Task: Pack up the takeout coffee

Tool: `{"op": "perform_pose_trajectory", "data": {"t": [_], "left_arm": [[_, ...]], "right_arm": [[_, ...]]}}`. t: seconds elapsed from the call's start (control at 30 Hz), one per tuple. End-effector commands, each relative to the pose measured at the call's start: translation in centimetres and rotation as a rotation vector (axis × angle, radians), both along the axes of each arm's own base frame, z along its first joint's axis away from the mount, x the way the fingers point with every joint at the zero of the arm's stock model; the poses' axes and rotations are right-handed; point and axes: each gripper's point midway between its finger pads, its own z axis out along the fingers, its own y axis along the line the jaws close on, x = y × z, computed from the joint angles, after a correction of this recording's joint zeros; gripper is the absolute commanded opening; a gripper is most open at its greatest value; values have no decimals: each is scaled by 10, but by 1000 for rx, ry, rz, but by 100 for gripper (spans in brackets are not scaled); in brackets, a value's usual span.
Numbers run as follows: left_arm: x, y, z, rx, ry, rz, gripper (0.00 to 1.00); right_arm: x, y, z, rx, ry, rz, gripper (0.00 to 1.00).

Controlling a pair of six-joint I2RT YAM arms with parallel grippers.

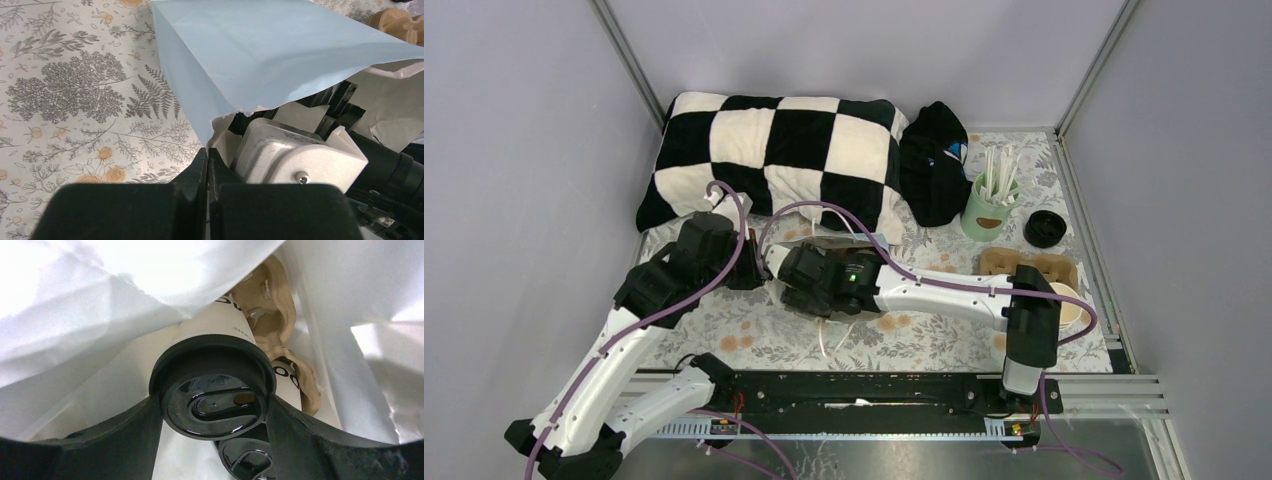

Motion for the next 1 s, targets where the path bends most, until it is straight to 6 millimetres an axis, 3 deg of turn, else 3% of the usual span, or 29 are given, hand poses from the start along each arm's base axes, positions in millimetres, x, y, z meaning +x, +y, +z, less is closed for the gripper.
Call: {"op": "perform_pose_trajectory", "data": {"t": [0.0,0.33,0.77,0.97], "left_arm": [[-19,-65,36,-249,-22,-285,0],[-18,-68,33,-239,-23,-312,0],[-14,-63,34,-224,-35,-271,0],[-12,-62,32,-217,-27,-261,0]], "right_arm": [[24,32,-20,35,-163,-16,49],[46,51,-3,163,-271,-38,56],[61,50,-5,220,-268,-47,61],[77,49,12,257,-336,-113,59]]}}
